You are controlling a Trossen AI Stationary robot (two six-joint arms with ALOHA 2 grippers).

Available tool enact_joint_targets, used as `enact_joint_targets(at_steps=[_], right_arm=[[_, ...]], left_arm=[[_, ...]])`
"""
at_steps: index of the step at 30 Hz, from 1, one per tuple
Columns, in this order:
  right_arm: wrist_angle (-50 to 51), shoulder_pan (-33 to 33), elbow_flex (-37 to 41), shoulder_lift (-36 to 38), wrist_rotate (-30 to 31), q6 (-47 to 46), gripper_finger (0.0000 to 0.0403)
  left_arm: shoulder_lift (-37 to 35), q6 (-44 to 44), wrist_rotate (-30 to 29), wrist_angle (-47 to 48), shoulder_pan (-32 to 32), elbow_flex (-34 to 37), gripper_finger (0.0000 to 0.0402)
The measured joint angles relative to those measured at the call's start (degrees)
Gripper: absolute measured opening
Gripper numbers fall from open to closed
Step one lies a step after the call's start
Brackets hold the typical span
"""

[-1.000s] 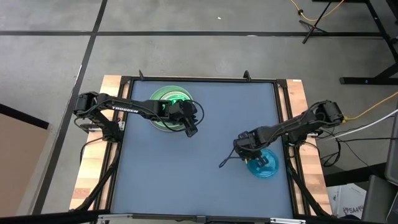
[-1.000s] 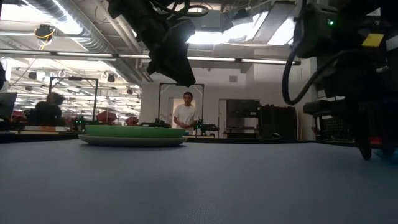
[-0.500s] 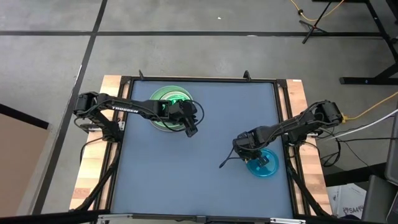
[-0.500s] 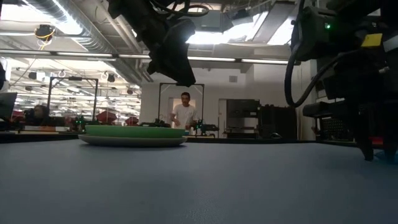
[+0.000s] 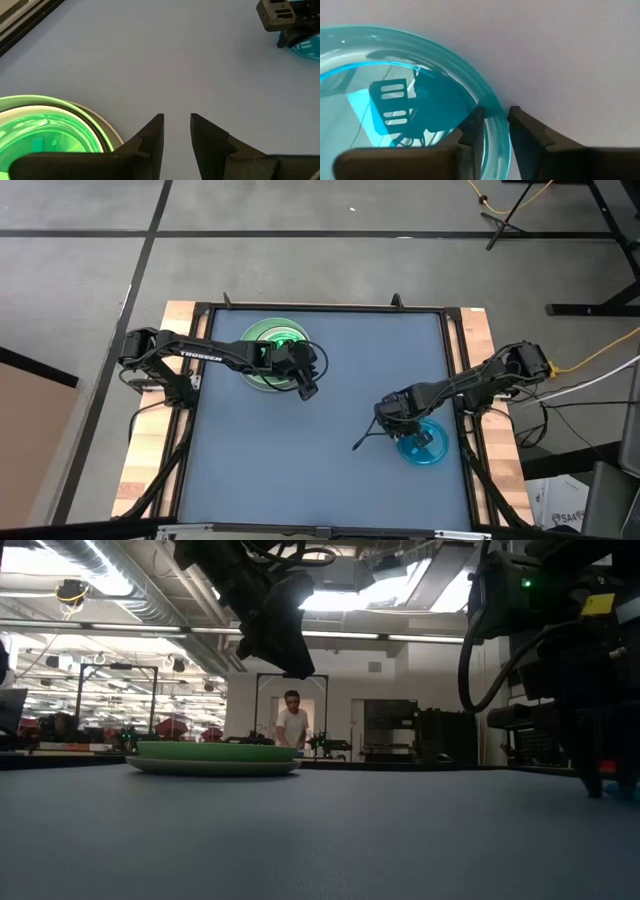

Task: Stack plastic plates
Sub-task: Stack the blue plate on top of the light green plate

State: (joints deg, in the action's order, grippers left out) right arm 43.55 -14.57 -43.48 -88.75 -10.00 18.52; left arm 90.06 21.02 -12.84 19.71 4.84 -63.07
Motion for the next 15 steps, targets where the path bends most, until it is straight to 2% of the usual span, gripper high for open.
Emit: enact_joint_targets(at_steps=[8,15], right_arm=[[0.15,0.02,0.00,0.00,-0.02,0.04,0.0011],[0.17,0.00,0.00,0.00,-0.02,0.02,0.0011]], left_arm=[[0.00,0.00,0.00,0.02,0.02,0.00,0.0088],[0.00,-0.01,0.00,0.02,0.02,0.00,0.0089]])
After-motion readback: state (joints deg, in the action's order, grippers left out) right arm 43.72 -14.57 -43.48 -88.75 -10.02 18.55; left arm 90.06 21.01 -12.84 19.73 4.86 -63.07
